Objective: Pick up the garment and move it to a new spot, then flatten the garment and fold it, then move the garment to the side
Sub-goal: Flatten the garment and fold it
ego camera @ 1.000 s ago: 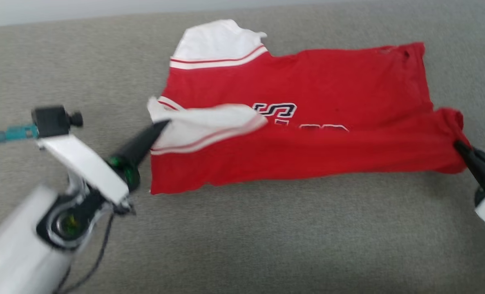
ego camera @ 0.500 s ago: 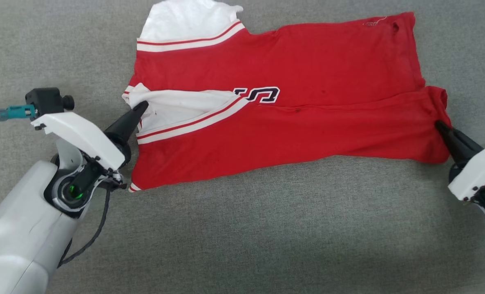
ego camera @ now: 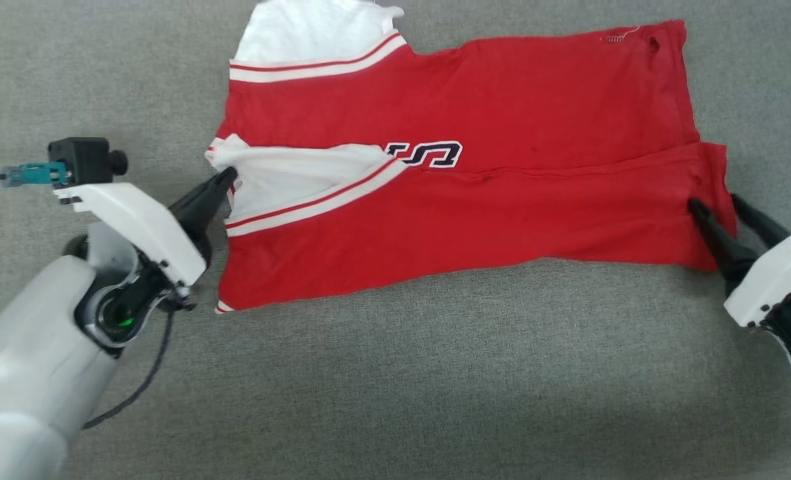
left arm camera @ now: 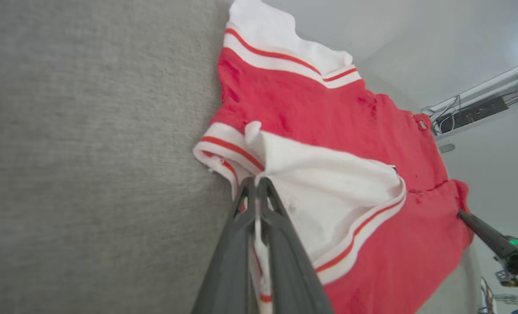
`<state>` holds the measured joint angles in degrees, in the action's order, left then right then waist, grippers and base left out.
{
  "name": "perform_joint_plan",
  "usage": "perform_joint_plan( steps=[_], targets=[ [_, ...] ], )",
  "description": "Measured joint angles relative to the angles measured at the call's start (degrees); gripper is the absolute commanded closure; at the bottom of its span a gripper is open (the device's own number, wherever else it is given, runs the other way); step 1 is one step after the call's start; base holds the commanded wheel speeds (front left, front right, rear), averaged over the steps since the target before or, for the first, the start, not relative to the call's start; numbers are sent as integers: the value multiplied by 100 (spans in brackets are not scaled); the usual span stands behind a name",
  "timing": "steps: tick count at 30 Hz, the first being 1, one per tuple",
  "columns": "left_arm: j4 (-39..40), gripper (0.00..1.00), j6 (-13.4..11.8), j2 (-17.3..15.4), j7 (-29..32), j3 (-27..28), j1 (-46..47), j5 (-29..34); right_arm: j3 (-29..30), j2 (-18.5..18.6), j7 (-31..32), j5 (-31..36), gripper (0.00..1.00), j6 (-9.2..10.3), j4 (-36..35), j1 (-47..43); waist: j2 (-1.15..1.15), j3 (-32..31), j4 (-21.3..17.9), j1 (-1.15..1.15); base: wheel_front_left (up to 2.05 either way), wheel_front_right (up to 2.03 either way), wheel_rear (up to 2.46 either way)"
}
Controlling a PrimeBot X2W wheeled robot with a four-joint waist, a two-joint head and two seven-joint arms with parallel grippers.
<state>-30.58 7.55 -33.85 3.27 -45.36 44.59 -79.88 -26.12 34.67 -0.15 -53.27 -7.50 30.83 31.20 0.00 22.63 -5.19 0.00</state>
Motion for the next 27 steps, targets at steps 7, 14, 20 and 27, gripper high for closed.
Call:
perform_joint_plan(
  steps=[7,14,20,27],
  targets=[
    [483,0,0,-566,32,-387,3,558,16,229,-222,52,0,0,-175,-129,0,-233,52,0,0,0,0],
    [1394,0,-378,-1046,1363,-922,-173,531,199,321,-264,240,0,0,-513,-427,0,-443,76,0,0,0,0],
    [2112,0,-955,-1303,2173,-1090,-410,140,349,160,-130,552,0,0,-806,-544,0,-451,-88,0,0,0,0],
    [2117,20,-1287,-1404,2493,-1118,-470,7,535,1,41,732,0,0,-1072,-657,0,-349,-313,0,0,0,0]
  ],
)
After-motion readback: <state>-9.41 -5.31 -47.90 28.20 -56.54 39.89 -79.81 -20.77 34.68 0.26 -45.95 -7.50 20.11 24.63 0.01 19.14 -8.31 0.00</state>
